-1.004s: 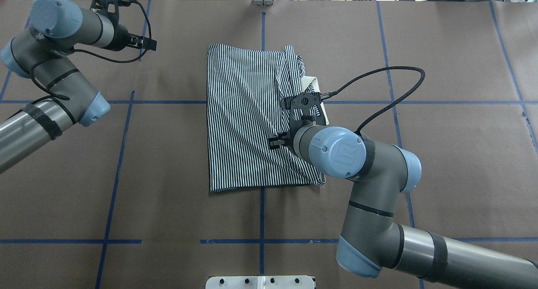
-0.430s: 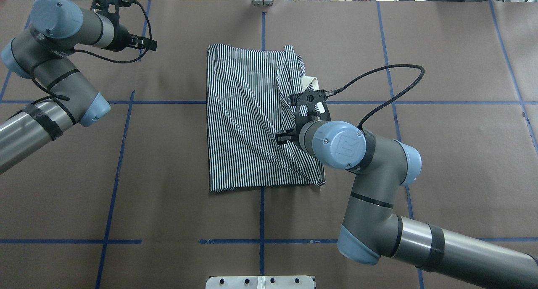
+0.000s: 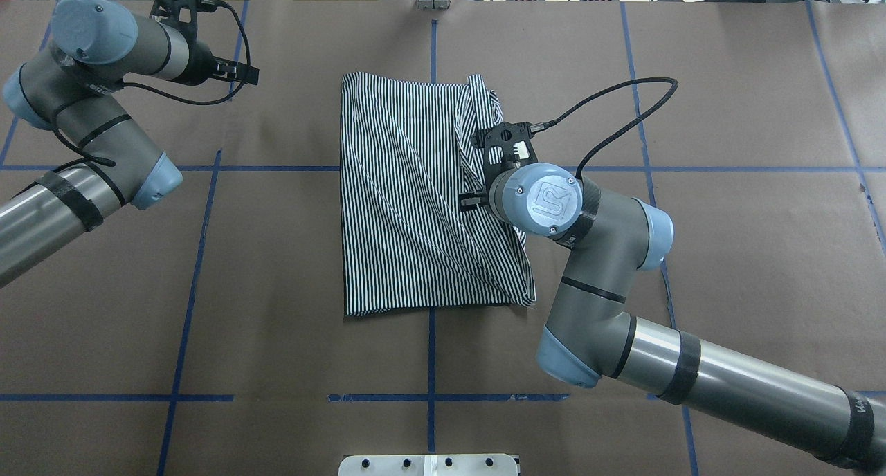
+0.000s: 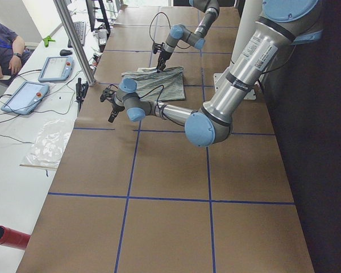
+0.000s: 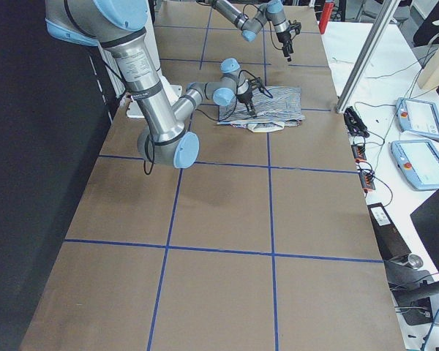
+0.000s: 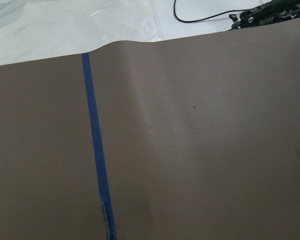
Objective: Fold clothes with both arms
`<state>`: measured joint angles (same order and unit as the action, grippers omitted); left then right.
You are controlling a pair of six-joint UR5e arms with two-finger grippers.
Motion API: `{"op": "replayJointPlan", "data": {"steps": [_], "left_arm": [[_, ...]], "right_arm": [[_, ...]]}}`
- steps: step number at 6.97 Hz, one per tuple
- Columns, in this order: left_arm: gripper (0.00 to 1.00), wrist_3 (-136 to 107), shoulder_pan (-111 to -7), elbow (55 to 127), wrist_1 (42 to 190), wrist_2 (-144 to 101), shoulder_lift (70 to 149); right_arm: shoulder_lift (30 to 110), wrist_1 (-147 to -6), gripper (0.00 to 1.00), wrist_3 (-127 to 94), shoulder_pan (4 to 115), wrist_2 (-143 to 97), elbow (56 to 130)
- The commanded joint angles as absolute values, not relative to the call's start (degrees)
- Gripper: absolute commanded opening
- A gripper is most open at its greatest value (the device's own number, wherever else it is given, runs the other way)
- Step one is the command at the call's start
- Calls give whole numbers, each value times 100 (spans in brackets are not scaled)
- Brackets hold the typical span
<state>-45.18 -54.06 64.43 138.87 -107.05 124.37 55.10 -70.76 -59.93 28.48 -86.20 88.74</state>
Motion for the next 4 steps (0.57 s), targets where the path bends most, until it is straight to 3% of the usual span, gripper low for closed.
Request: {"op": "replayJointPlan", "data": {"steps": [1, 3, 4], "left_arm": [[100, -4518, -5405, 6451, 13887, -10705, 12437], [100, -4518, -5405, 6451, 13887, -10705, 12437], [100, -4518, -5405, 6451, 13887, -10705, 12437]], "right_arm": [[5502, -7075, 42, -6003, 2839, -8622, 8824], [5493, -7084, 28, -6012, 2786, -8622, 8824], [5493, -7075, 26, -6012, 2786, -8622, 8824]]}}
